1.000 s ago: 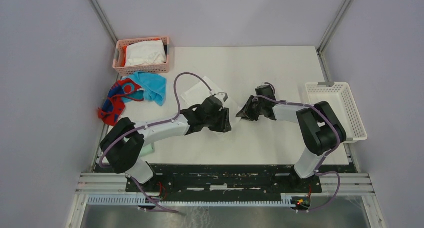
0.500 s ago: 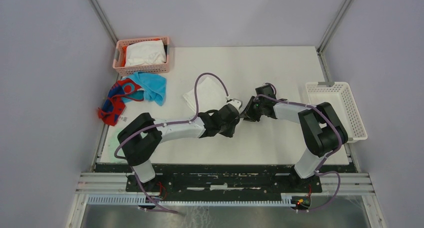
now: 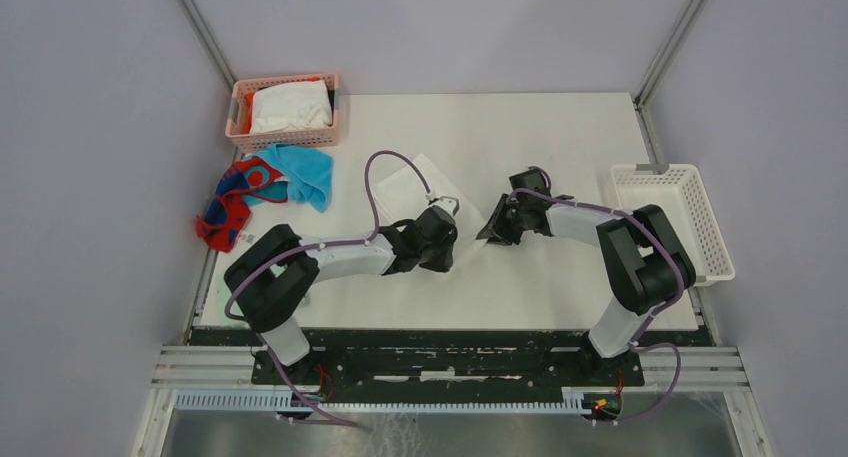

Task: Roll the towels
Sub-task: Roll the towel at the center of the board.

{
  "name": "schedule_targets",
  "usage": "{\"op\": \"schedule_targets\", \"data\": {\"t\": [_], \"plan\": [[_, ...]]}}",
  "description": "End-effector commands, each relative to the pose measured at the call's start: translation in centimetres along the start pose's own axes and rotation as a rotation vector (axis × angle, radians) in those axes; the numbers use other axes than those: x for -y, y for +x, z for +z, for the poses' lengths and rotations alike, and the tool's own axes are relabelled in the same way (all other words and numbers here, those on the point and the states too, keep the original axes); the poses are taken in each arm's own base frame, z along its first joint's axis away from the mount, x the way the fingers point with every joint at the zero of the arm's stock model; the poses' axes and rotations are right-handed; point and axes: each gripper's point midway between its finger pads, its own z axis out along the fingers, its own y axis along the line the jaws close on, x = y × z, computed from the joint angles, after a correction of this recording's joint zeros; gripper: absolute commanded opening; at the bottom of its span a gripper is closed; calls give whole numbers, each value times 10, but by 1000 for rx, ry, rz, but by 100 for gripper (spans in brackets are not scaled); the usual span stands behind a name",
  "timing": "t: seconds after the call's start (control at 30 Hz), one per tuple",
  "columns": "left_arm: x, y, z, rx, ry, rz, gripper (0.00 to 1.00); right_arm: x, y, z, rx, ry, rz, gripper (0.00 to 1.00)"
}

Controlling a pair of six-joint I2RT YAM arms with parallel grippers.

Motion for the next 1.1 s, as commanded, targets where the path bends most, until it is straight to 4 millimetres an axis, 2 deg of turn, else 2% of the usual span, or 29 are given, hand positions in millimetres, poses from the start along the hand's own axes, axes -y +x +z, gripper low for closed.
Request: {"op": "schedule_targets", "data": {"t": [0.0, 0.13, 0.23, 0.33, 0.47, 0.67, 0.87, 1.07], "plan": [[-13, 22, -20, -76, -55, 0, 39, 19, -3, -6, 21, 106, -22, 30], [14, -11, -44, 46, -59, 131, 47, 17, -4, -7, 18, 110, -15, 30], [29, -27, -55, 122, -91, 242, 51, 16, -5, -9, 17, 112, -12, 30], [43, -35, -55, 162, -117, 352, 53, 15, -5, -10, 11, 116, -11, 31], [64, -35, -48, 202, -175, 512, 55, 15, -6, -11, 12, 119, -9, 31], [71, -27, -30, 203, -263, 652, 54, 15, -4, -10, 5, 118, -9, 31], [56, -27, -14, 198, -374, 742, 55, 15, -3, -8, -6, 116, -9, 32], [51, -17, 4, 164, -398, 796, 55, 15, -2, -7, -12, 114, -11, 31]]}}
